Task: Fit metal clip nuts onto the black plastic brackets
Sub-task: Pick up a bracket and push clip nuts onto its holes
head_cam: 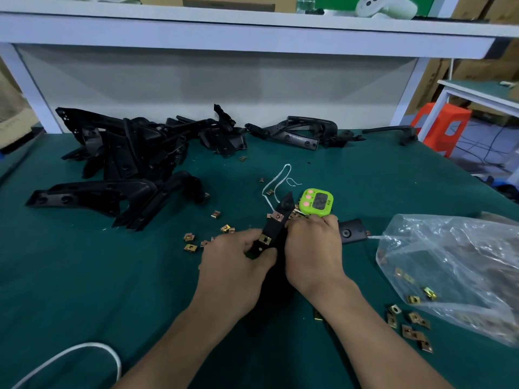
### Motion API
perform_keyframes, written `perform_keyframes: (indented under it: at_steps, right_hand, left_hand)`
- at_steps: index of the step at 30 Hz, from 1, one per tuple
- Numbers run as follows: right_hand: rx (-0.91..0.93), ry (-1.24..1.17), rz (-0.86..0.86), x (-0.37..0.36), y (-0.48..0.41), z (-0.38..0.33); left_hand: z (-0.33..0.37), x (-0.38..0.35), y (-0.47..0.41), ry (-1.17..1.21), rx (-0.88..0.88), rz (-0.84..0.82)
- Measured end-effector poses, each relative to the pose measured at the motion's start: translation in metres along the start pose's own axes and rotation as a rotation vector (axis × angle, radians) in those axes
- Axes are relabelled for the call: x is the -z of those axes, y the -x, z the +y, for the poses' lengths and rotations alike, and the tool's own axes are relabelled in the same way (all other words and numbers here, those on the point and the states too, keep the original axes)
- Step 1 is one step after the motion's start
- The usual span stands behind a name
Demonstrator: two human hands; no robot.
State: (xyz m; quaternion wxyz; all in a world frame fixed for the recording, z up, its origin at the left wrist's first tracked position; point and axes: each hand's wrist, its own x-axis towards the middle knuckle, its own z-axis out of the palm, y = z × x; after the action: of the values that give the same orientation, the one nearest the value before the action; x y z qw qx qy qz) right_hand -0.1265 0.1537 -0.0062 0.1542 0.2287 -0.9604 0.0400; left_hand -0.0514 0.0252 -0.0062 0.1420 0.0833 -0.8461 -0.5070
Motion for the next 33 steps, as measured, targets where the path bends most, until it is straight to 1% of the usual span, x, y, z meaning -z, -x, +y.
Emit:
perform_keyframes:
  at_steps: [2,4,8,12,14,16,21,24,27,30,33]
  right_hand:
    - [0.006,0.017,0.0,0.001,0.0,-0.001]
    - [-0.002,0.028,-0.011,0.002,0.0,-0.001]
    - [-0.01,0.019,-0.028,0.004,0.0,-0.002]
    - [0.013,0.126,-0.053,0.005,-0.001,-0.011]
    - [0.027,0.164,-0.071,0.005,0.0,-0.015]
    - [0.029,0.158,-0.07,0.004,0.001,-0.017]
    - [0.021,0.148,-0.081,0.008,0.002,-0.016]
    - [0.015,0.139,-0.128,0.025,0.002,-0.014]
    - [-0.02,0.062,-0.125,0.05,0.001,-0.003]
    - [-0.04,0.086,-0.105,0.083,0.003,0.025]
    - [-0.072,0.109,-0.107,0.117,0.017,0.06]
  left_hand:
    - [-0.001,-0.002,0.002,-0.068,-0.04,0.017]
    - [0.001,-0.002,0.003,-0.075,-0.065,0.013]
    - [0.004,-0.001,0.003,-0.073,-0.058,0.03]
    - [0.007,0.001,0.004,-0.194,-0.131,0.097]
    - [0.006,0.001,0.003,-0.189,-0.181,0.154]
    - [0.004,0.0,0.003,-0.163,-0.189,0.19]
    - [0.007,-0.004,0.003,-0.16,-0.212,0.202]
    - [0.015,-0.003,0.001,-0.085,-0.171,0.179]
    - [0.029,-0.002,-0.009,-0.033,-0.158,0.157]
    - [0.053,-0.01,-0.027,0.044,-0.151,0.109]
    - [0.083,-0.033,-0.044,0.198,-0.081,0.02]
